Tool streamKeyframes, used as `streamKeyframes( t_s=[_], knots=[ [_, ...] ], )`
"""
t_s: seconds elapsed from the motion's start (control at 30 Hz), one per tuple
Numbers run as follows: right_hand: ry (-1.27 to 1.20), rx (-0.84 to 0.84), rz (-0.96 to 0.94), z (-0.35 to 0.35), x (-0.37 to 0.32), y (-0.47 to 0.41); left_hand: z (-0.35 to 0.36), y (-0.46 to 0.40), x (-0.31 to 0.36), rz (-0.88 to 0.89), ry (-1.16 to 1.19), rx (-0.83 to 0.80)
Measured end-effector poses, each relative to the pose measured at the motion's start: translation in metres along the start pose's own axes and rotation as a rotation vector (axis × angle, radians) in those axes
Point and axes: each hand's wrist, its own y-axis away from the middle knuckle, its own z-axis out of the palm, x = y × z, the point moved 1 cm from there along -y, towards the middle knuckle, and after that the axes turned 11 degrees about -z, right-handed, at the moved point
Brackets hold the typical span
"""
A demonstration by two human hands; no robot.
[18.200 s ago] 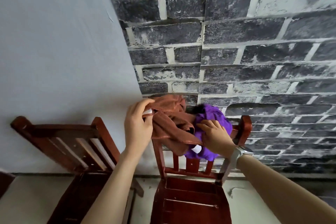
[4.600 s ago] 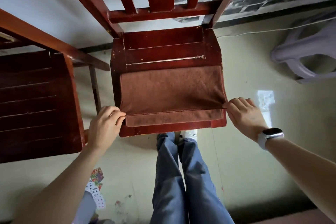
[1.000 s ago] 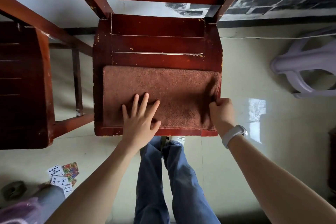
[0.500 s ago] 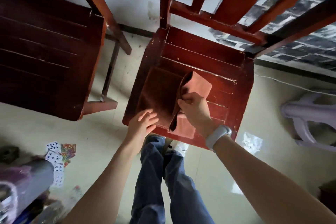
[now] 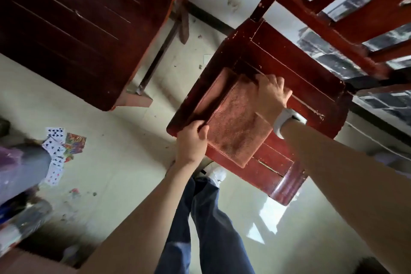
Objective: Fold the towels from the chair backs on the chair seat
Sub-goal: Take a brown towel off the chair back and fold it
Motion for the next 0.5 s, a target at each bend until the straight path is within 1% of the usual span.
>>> streamKeyframes(
  t_s=[0.07,0.1,0.17,0.27,0.3,0.4,0.5],
  knots=[
    [-0.043,-0.041,0.020,-0.005,-0.002,-0.010,-0.001,0.003,-0.001,0.052,-0.025,0.034],
    [-0.069,-0.052,0.000,-0.006,-0.004,-0.013,-0.001,0.004,-0.002,0.058,-0.026,0.047],
    [-0.149,-0.063,-0.046,-0.006,-0.007,-0.014,-0.002,0.007,-0.004,0.034,0.001,0.076],
    [-0.343,-0.066,-0.088,-0.006,-0.014,-0.014,-0.005,0.006,-0.005,0.006,0.013,0.145],
    [-0.368,-0.053,-0.115,-0.006,-0.017,-0.015,-0.006,0.004,-0.005,-0.004,0.014,0.173],
    [-0.333,-0.034,-0.173,-0.002,-0.025,-0.021,-0.010,-0.003,-0.008,-0.030,0.011,0.228],
    [-0.235,-0.024,-0.168,0.008,-0.030,-0.026,-0.009,-0.010,-0.012,-0.050,-0.057,0.214]
  ],
)
